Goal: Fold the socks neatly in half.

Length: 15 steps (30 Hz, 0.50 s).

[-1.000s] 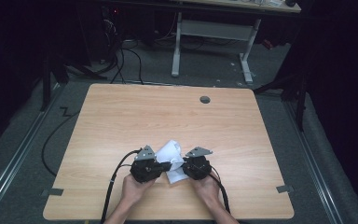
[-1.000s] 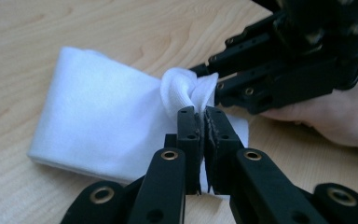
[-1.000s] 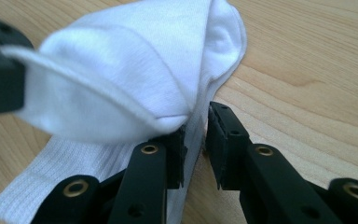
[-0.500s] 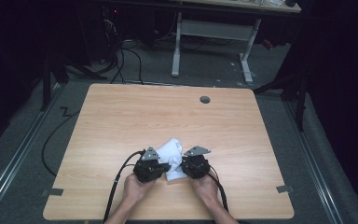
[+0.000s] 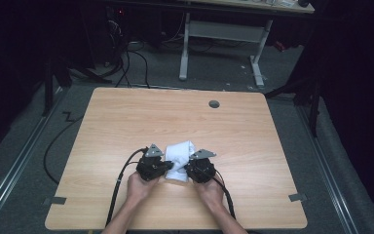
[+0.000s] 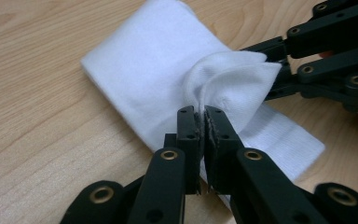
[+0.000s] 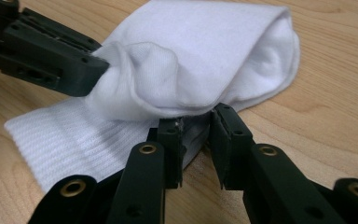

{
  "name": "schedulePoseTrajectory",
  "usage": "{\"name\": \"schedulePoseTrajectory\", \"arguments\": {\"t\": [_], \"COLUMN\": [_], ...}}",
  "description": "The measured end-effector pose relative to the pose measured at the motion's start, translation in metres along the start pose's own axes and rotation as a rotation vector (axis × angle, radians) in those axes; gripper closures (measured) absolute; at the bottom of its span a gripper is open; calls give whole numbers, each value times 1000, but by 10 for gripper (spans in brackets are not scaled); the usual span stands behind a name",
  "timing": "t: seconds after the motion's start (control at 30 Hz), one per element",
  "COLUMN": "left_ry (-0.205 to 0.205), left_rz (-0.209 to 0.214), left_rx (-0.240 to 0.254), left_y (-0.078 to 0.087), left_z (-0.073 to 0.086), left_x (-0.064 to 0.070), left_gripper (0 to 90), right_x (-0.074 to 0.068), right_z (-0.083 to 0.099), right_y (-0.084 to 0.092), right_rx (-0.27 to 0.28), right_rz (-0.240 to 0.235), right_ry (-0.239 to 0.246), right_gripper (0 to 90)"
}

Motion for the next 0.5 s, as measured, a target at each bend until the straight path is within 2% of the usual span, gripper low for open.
{"name": "schedulePoseTrajectory", "arguments": {"t": [0.1,0.17,0.3,0.4,0.5], "left_ry": [-3,-23,-41,-34,-15], "left_rz": [19,38,41,43,48], "left_rx": [23,45,21,6,11], "left_y": [5,13,12,6,5], "left_z": [-2,-5,-1,5,8], "left_x": [4,10,14,15,14], "left_gripper": [854,854,853,849,838], "right_x": [1,1,1,1,2], "right_z": [1,0,0,0,0], "right_y": [0,0,0,0,0], "right_rx": [3,3,1,1,1], "right_rz": [-9,-7,-7,-9,-10], "right_ry": [-5,-3,-3,-2,-2], "right_gripper": [746,747,746,743,734]}}
Point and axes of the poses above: each handheld gripper's, and its own axes: y roughly backward along the jaws, z roughly out of its underside, x roughly to its right, the point moved 2 cm from there along -y, roughly forward along the jaws, and after that the axes turned 2 degrees about -y, right-handed, at the moved point
